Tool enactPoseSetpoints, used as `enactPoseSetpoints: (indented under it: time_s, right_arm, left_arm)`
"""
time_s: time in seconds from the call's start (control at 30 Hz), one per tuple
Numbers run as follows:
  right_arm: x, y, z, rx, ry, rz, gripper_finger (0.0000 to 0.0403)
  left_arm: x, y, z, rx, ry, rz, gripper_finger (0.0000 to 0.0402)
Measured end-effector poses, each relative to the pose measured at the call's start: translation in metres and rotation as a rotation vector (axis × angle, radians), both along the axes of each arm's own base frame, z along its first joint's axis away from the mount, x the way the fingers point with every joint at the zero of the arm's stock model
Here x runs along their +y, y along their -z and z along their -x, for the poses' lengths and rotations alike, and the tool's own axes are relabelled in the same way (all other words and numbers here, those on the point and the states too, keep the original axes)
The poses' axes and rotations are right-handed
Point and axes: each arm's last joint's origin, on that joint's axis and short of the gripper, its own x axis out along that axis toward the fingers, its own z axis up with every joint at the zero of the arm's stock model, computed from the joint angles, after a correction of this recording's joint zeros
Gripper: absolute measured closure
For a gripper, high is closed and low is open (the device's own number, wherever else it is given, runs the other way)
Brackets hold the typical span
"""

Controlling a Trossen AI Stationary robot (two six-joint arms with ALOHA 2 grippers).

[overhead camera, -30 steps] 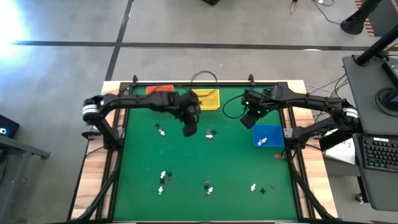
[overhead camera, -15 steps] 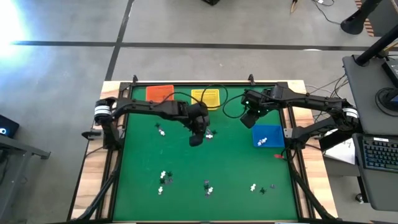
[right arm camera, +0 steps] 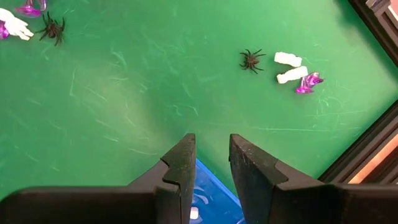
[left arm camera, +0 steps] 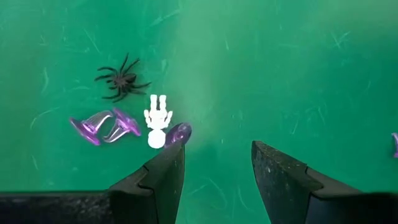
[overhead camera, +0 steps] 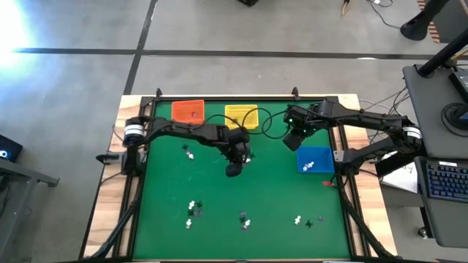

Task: Sort Halloween decoration
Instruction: Put the violet hat toy into the orange basket

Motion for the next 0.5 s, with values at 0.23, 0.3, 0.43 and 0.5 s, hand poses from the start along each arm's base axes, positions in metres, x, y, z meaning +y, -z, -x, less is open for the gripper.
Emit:
enactPoseSetpoints:
  time_s: [0.23,0.3,0.43,0.5]
  right_arm:
    - [0.0,0.0,0.0,0.0,0.0,0.0,0.0312]
    - [0.0,0.0,0.0,0.0,0.0,0.0,0.0312]
    - [0.0,0.0,0.0,0.0,0.0,0.0,0.0312]
    - [0.0,0.0,0.0,0.0,0.0,0.0,0.0312]
  left_arm:
    - [0.0004,0.0008,-0.0015,-0.013,0.006,-0.014,0.0233]
    - [0.0007,-0.0001,-0.0032,-0.034,0.008,-0.019,0.0233]
    - [0.001,0.0011,-0.0038,-0.036,0.014,-0.024,0.0233]
    - [0.0011,0.0044,-0.0048,-0.033,0.014,-0.023,0.0233]
